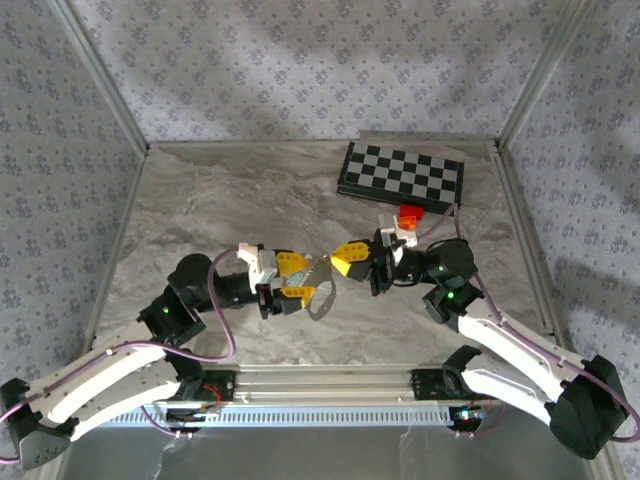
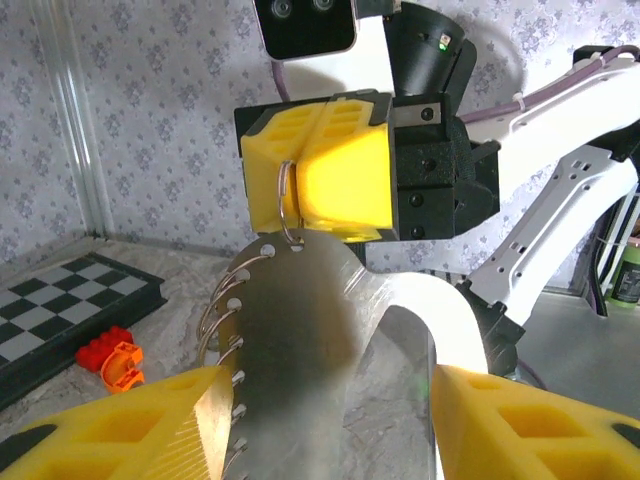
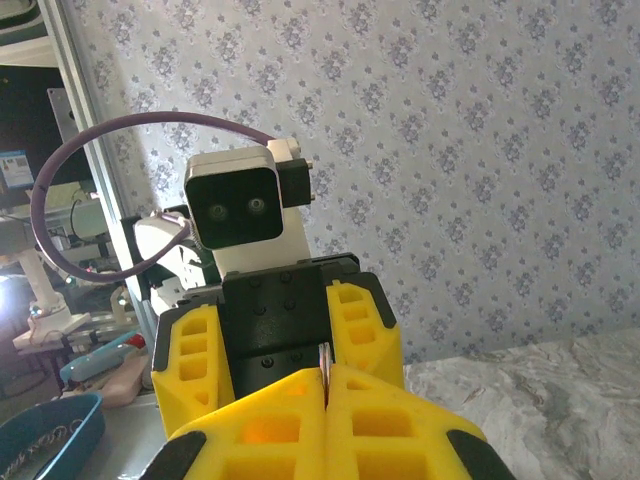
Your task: Put the keys on the keyring
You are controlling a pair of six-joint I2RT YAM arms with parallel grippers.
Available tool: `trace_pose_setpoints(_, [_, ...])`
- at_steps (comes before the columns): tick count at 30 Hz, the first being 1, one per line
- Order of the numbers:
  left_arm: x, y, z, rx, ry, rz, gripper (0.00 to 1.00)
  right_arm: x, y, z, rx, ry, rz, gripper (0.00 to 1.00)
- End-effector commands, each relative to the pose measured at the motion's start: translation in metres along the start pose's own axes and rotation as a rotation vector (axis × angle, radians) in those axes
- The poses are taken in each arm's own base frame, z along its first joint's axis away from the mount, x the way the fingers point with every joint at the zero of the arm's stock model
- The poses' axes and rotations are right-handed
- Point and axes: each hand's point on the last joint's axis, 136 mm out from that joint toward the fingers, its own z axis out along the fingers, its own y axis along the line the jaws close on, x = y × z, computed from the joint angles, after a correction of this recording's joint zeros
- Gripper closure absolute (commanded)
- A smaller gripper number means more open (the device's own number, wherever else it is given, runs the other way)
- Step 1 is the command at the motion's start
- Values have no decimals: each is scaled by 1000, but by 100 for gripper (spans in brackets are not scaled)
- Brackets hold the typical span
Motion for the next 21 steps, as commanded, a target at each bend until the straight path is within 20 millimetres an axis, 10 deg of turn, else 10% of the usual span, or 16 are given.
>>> trace_pose_setpoints(1, [-34, -13, -3, 51, -74, 79, 47, -12, 14, 0, -45, -37, -41, 100])
trace_pose_setpoints(21, [-53, -11, 13, 48, -115, 134, 64, -3, 20, 1, -66, -4, -60, 100])
